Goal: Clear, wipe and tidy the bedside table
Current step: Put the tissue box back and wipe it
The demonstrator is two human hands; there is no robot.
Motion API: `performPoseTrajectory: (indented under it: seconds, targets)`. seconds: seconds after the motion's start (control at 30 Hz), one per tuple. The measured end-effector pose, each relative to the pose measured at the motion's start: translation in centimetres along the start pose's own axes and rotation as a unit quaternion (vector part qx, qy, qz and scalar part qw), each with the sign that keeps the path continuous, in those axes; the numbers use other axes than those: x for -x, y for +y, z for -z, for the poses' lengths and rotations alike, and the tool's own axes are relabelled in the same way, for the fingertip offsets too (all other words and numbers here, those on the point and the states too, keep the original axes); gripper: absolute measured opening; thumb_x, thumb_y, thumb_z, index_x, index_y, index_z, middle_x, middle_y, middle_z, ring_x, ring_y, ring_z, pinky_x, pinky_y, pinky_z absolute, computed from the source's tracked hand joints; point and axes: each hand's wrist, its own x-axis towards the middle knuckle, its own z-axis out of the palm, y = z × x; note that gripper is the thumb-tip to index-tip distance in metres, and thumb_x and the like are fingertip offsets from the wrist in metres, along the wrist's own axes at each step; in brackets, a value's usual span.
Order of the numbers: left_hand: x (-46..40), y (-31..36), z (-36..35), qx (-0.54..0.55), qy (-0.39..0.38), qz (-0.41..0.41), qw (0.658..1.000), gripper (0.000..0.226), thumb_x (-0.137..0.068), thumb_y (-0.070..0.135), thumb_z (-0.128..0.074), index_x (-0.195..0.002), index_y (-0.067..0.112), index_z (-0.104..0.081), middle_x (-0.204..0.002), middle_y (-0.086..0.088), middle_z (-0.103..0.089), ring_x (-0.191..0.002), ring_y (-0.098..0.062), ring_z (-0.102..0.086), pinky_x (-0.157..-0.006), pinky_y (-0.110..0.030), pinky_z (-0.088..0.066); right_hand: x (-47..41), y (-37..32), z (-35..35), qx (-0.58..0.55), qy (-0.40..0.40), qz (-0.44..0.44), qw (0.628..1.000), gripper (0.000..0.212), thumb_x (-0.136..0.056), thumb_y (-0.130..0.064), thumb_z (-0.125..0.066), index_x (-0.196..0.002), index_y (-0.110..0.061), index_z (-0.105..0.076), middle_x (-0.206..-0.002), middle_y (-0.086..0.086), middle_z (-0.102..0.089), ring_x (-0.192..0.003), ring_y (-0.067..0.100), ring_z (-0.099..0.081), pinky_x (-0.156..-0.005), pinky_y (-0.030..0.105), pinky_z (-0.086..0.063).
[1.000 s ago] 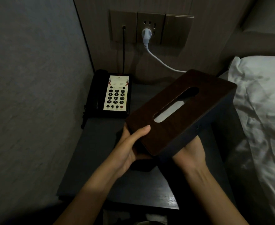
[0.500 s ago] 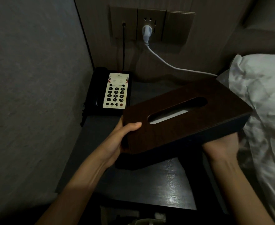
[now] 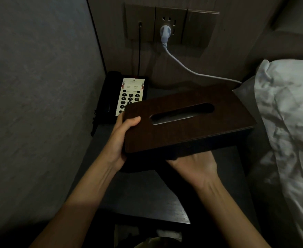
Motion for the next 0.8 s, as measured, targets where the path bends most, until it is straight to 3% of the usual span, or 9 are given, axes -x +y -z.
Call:
performPoseTrajectory:
  seconds: [0.03, 0.07, 0.13, 0.2, 0.3, 0.43, 0.63, 0.7, 0.8]
  targets:
    - [-0.1, 0.1, 0.2, 0.001, 0.006, -0.012, 1.000, 0.050, -0.073, 0.032, -0.068, -0.122, 0.033, -0.059, -0.110, 0.003, -0.072, -0.098, -0.015, -0.071, -0.070, -0.028, -0.058, -0.3, 0.1, -0.5, 0.001, -0.008, 0.000, 1.000, 0.058, -0.102, -0.052, -0.029, -0.150, -0.020, -0.037, -0.153, 0.008, -0.040, -0.143, 0.026, -0.034, -0.122, 0.042, -0.014]
    - [-0.1, 0.3, 0.3, 0.002, 0.014, -0.023, 1.000, 0.051, -0.074, 0.032, -0.068, -0.124, 0.033, -0.059, -0.110, 0.003, -0.072, -0.098, -0.014, -0.071, -0.069, -0.028, -0.058, -0.6, -0.1, 0.0, -0.051, -0.037, -0.031, 0.998, 0.055, -0.102, -0.050, -0.031, -0.150, -0.024, -0.036, -0.155, 0.003, -0.037, -0.145, 0.023, -0.030, -0.122, 0.040, -0.012]
    - [-0.3, 0.6, 0.8, 0.002, 0.035, -0.040, 0.999, 0.054, -0.076, 0.031, -0.071, -0.128, 0.031, -0.055, -0.112, 0.003, -0.071, -0.099, -0.015, -0.070, -0.069, -0.028, -0.058, -0.8, 0.1, -0.1, -0.095, -0.063, -0.051, 0.992, 0.060, -0.102, -0.051, -0.030, -0.150, -0.017, -0.036, -0.155, 0.010, -0.037, -0.145, 0.028, -0.031, -0.123, 0.044, -0.010]
    - [-0.6, 0.8, 1.4, -0.004, 0.057, -0.057, 0.997, 0.052, -0.082, 0.030, -0.068, -0.131, 0.031, -0.052, -0.118, 0.002, -0.068, -0.103, -0.015, -0.068, -0.072, -0.030, -0.058, -0.6, 0.1, -0.5, -0.065, -0.054, -0.042, 0.996, 0.069, -0.100, -0.058, -0.027, -0.151, -0.011, -0.034, -0.155, 0.015, -0.036, -0.145, 0.032, -0.030, -0.123, 0.046, -0.009]
    - [-0.8, 1.1, 2.1, -0.019, 0.081, -0.080, 0.993, 0.045, -0.087, 0.029, -0.064, -0.130, 0.034, -0.050, -0.122, 0.005, -0.065, -0.106, -0.012, -0.067, -0.079, -0.031, -0.057, -0.8, -0.5, 0.1, -0.105, -0.056, -0.035, 0.992, 0.078, -0.096, -0.066, -0.026, -0.150, -0.010, -0.036, -0.152, 0.017, -0.041, -0.142, 0.034, -0.036, -0.122, 0.047, -0.014]
    - [-0.9, 1.7, 3.0, -0.014, 0.084, -0.082, 0.993, 0.050, -0.080, 0.034, -0.067, -0.128, 0.037, -0.053, -0.123, 0.004, -0.065, -0.108, -0.015, -0.066, -0.080, -0.033, -0.056, -0.8, -2.2, 1.1, -0.108, -0.073, 0.019, 0.991, 0.078, -0.096, -0.065, -0.027, -0.149, -0.010, -0.037, -0.151, 0.017, -0.043, -0.140, 0.033, -0.040, -0.121, 0.048, -0.018]
    - [-1.0, 1.8, 3.7, -0.004, 0.060, -0.068, 0.996, 0.045, -0.085, 0.028, -0.063, -0.129, 0.033, -0.056, -0.120, 0.001, -0.068, -0.105, -0.017, -0.068, -0.072, -0.031, -0.058, -0.2, -5.5, 2.3, -0.098, -0.075, 0.134, 0.983, 0.071, -0.099, -0.058, -0.025, -0.148, -0.009, -0.038, -0.148, 0.017, -0.046, -0.138, 0.033, -0.043, -0.120, 0.048, -0.018]
    - [-1.0, 1.8, 3.6, -0.005, 0.054, -0.061, 0.997, 0.045, -0.084, 0.028, -0.064, -0.128, 0.033, -0.056, -0.115, 0.003, -0.071, -0.101, -0.016, -0.070, -0.070, -0.030, -0.059, -0.1, -6.4, 2.6, -0.045, -0.073, 0.176, 0.981, 0.068, -0.099, -0.057, -0.028, -0.149, -0.012, -0.038, -0.148, 0.014, -0.047, -0.136, 0.028, -0.046, -0.117, 0.046, -0.027]
    - [-1.1, 1.9, 3.6, -0.008, 0.044, -0.054, 0.998, 0.041, -0.086, 0.025, -0.061, -0.126, 0.031, -0.058, -0.111, 0.003, -0.072, -0.097, -0.015, -0.071, -0.067, -0.028, -0.058, 0.1, -6.4, 2.5, 0.243, 0.011, 0.234, 0.941, 0.070, -0.091, -0.070, -0.034, -0.144, -0.027, -0.046, -0.142, 0.002, -0.055, -0.131, 0.019, -0.052, -0.110, 0.042, -0.036]
